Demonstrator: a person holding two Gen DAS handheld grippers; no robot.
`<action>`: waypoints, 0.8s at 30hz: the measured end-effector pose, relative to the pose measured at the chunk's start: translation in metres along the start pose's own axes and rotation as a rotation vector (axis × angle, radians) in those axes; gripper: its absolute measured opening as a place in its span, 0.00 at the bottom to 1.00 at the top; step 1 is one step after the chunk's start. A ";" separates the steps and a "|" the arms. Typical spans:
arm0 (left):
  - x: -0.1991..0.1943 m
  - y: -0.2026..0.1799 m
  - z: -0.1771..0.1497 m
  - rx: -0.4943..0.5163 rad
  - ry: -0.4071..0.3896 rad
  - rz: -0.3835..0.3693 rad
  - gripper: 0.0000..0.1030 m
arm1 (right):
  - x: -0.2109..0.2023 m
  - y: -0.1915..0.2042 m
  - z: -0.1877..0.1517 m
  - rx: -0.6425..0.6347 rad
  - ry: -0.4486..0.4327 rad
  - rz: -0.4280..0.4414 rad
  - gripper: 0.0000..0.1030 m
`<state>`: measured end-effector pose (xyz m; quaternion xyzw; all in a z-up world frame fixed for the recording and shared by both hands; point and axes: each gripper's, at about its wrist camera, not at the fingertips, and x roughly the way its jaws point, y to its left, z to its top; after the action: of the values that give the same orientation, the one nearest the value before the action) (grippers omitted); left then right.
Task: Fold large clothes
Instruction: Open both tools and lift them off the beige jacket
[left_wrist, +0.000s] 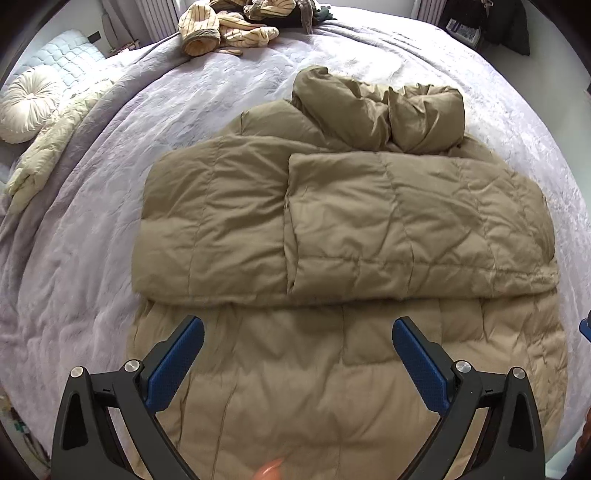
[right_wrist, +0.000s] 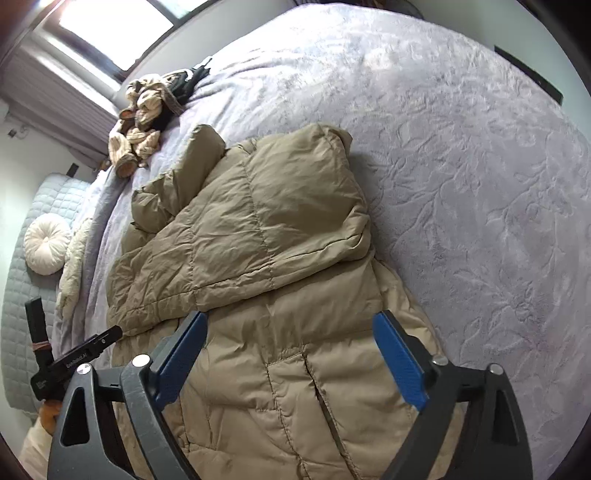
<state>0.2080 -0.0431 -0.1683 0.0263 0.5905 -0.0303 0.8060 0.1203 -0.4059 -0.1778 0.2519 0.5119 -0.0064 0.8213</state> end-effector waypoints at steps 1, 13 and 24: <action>-0.002 0.000 -0.002 0.000 0.001 0.005 0.99 | -0.001 0.001 -0.002 -0.016 0.006 -0.003 0.91; -0.015 0.011 -0.046 -0.057 0.046 -0.010 0.99 | 0.004 -0.002 -0.027 0.008 0.120 0.067 0.91; -0.039 0.056 -0.110 -0.124 0.102 -0.073 0.99 | -0.008 0.014 -0.064 0.071 0.207 0.143 0.91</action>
<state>0.0964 0.0217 -0.1639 -0.0439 0.6320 -0.0217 0.7734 0.0666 -0.3692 -0.1878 0.3161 0.5743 0.0599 0.7528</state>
